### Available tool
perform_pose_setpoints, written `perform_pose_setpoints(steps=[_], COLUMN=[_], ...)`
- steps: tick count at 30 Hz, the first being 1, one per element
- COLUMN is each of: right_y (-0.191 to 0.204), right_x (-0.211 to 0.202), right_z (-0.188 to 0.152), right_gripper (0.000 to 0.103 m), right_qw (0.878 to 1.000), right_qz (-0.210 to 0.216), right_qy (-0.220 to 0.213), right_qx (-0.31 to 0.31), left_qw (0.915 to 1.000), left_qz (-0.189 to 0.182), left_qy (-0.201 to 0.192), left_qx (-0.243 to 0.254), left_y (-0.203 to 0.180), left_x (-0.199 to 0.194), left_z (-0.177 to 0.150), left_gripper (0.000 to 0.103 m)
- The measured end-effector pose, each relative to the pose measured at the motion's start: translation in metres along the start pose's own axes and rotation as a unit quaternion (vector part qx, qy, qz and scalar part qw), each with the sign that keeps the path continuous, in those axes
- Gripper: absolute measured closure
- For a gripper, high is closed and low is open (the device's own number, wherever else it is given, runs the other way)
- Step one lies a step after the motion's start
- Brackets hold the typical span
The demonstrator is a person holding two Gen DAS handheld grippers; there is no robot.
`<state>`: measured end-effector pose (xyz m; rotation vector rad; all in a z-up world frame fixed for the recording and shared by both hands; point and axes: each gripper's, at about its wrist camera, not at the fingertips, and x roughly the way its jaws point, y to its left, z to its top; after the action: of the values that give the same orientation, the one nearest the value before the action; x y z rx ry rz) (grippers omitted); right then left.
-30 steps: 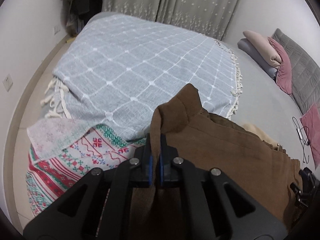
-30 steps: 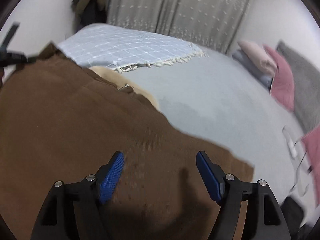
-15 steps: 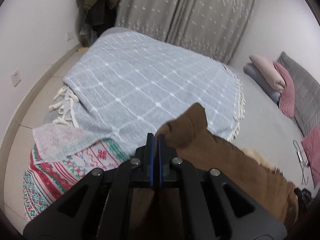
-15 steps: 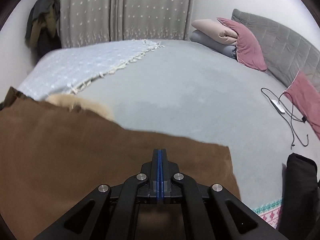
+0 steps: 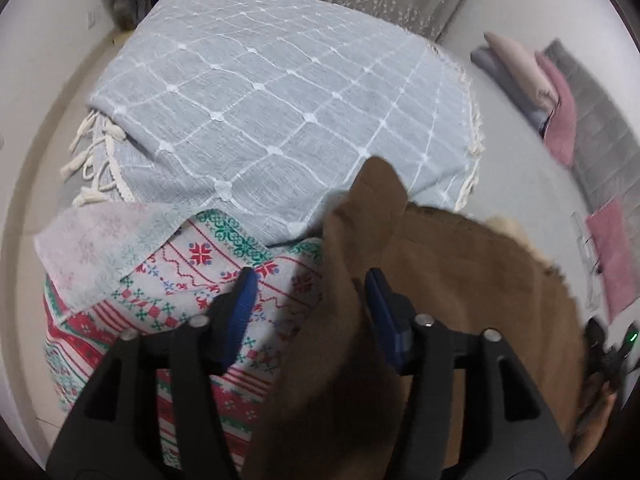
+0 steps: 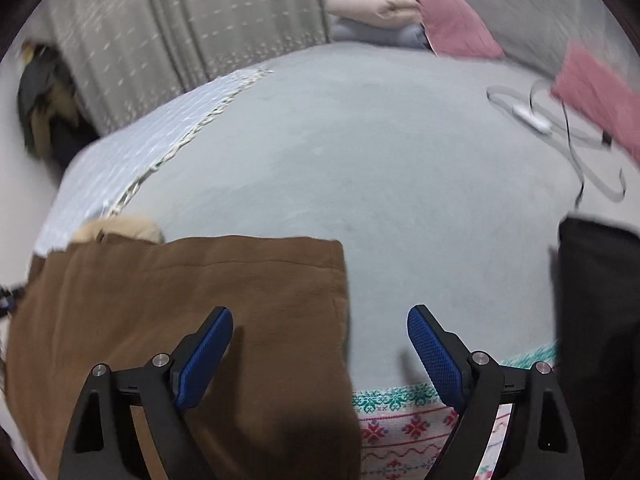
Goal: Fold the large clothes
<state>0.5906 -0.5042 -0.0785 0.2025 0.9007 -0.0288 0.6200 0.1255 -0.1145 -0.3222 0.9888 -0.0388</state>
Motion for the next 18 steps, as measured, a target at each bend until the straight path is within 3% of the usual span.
perform_pose_setpoints(steps=[1,2,3,4,5,8,10,13,18], right_y=[0.000,0.002,0.001,0.007,0.011,0.031,0.039,0.056,0.081], right_x=[0.010,0.018,0.019,0.026,0.026,-0.004,-0.029,-0.048,-0.040], right_z=[0.000,-0.001,-0.006,-0.009,-0.008,-0.005,0.002,0.011,0.029], right_gripper=[0.014,0.026,0.061,0.079,0.092,0.098,0.098,0.099,0.099], right_qw=[1.000,0.999,0.999,0.998,0.999,0.997,0.992,0.985,0.975], right_qz=[0.008,0.015,0.028,0.042,0.030,-0.036,-0.051,-0.072,-0.112], right_qy=[0.015,0.024,0.030,0.041,0.034,-0.043,-0.103,-0.143,-0.181], right_qx=[0.010,0.018,0.021,0.016,0.006,-0.045,-0.050,-0.058,-0.064], left_qw=[0.9997,0.9992,0.9993,0.9995,0.9997,0.9992,0.9954,0.9882,0.9782], left_qz=[-0.010,-0.019,-0.014,-0.009,0.002,-0.007,-0.005,0.006,0.048], left_qy=[0.020,0.032,0.029,0.023,0.016,-0.039,-0.096,-0.153,-0.202], left_qx=[0.010,0.014,0.017,0.018,0.017,-0.011,0.000,0.000,-0.012], left_y=[-0.006,-0.010,-0.015,-0.016,-0.018,-0.015,-0.023,-0.033,-0.034], left_x=[0.011,0.017,0.023,0.024,0.023,0.001,-0.022,-0.044,-0.040], left_z=[-0.004,-0.007,-0.011,-0.011,-0.010,-0.006,-0.005,-0.005,-0.007], left_gripper=[0.042,0.045,0.051,0.071,0.091,0.094,0.094,0.094,0.094])
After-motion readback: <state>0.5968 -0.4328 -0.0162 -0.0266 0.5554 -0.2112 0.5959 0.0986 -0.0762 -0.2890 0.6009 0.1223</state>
